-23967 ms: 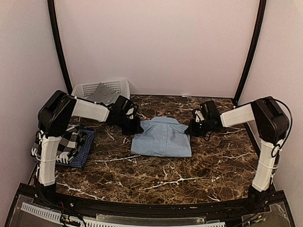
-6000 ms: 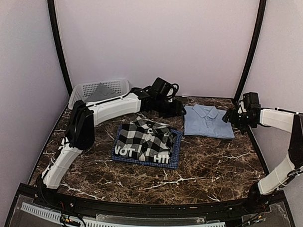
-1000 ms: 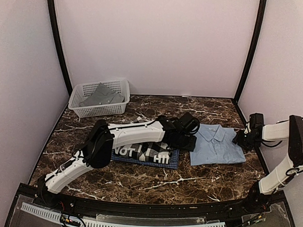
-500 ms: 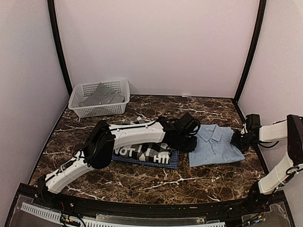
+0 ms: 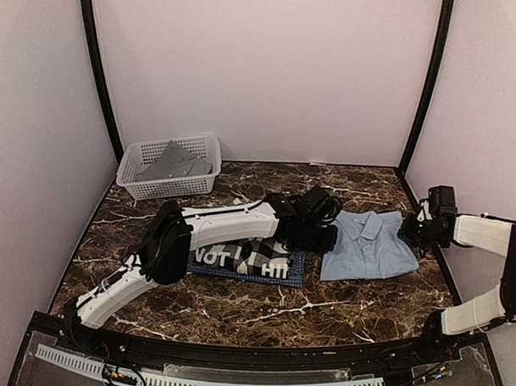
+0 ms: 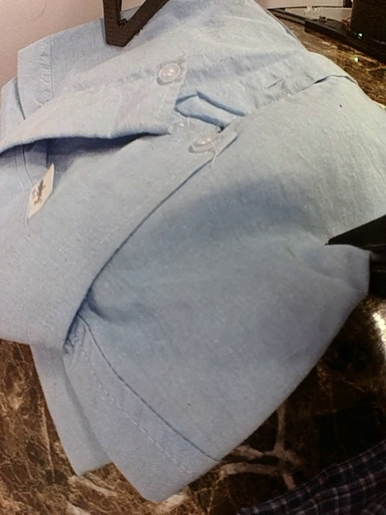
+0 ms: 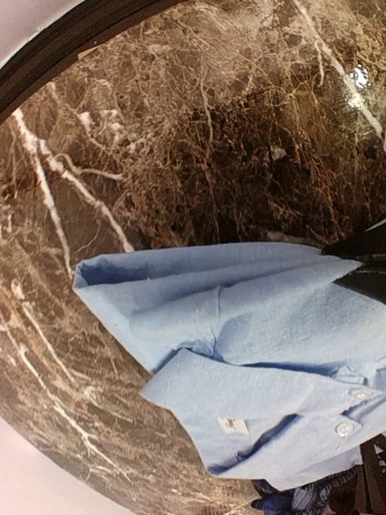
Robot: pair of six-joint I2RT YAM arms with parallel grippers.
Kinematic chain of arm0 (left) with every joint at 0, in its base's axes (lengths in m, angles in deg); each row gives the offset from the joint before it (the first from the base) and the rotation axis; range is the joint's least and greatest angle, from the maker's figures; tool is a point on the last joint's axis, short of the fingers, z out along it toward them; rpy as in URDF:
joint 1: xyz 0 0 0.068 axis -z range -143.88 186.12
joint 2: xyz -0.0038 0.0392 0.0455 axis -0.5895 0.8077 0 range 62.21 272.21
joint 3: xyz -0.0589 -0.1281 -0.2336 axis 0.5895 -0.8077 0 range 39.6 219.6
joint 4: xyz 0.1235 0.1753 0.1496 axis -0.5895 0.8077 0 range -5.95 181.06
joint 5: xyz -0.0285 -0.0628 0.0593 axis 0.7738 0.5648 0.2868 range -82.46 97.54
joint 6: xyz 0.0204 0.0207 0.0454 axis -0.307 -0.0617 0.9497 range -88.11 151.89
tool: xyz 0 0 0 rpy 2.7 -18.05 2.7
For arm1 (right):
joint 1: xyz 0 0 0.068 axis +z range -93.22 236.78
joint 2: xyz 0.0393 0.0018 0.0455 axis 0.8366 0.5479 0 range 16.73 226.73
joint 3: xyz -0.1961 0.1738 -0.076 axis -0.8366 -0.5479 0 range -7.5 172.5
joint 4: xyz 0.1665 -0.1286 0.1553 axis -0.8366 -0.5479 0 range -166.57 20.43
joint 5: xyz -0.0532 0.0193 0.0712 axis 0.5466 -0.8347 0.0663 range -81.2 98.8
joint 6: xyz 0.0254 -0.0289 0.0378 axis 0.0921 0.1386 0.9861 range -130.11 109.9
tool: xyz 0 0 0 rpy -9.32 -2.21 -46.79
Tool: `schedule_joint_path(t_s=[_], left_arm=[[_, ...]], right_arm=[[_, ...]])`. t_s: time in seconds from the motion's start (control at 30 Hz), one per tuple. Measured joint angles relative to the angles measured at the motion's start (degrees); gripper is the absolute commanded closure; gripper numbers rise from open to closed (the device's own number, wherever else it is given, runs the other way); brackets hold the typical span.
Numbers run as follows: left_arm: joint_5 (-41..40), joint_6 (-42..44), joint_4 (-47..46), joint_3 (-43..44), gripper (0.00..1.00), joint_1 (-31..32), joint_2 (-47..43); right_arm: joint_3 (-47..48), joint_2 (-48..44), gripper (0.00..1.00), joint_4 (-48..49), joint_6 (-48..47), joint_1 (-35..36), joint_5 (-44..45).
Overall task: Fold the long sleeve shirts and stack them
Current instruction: Pick up the square-folded shirt from the center of the board, then place the square-folded shirt on the square-folded shirt.
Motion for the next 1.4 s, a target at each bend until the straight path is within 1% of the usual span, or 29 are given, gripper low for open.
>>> schedule_joint_path(t_s=[0.27, 0.47, 0.63, 0.77, 0.9, 1.03, 1.13, 1.4], left_arm=[[1.92, 1.36, 0.07, -0.11, 1.0, -0.42, -5.62], [2.86, 2.51, 1.07, -0.11, 1.0, -0.85, -10.45], [3.1, 3.58, 4.44, -0.24, 1.0, -1.51, -13.97], [2.91, 4.5, 7.23, -3.3, 1.0, -2.08, -17.94], [2.19, 5.18, 9.31, -10.43, 1.0, -3.1, -24.06], [2.01, 5.42, 9.9, -21.38, 1.0, -4.96, -32.92], [2.08, 5.53, 10.38, -29.57, 1.0, -7.52, -40.61], [3.23, 6.16, 10.71, -45.16, 1.0, -15.91, -56.96]], right_arm=[[4.83, -5.95, 1.0, -5.38, 0.0, 0.7, -3.3], [9.35, -8.09, 1.0, -7.69, 0.66, 1.81, -6.32], [11.21, -9.88, 1.0, -7.56, 3.32, 7.45, -7.89], [11.23, -10.38, 1.0, -6.36, 6.64, 13.42, -8.13], [11.45, -10.05, 1.0, -4.28, 10.4, 20.33, -7.65], [13.55, -7.72, 1.0, -2.1, 13.94, 28.39, -5.84], [15.82, -4.94, 1.0, -0.04, 16.28, 33.7, -4.37], [24.7, 5.53, 1.0, 4.74, 20.15, 45.11, -1.81]])
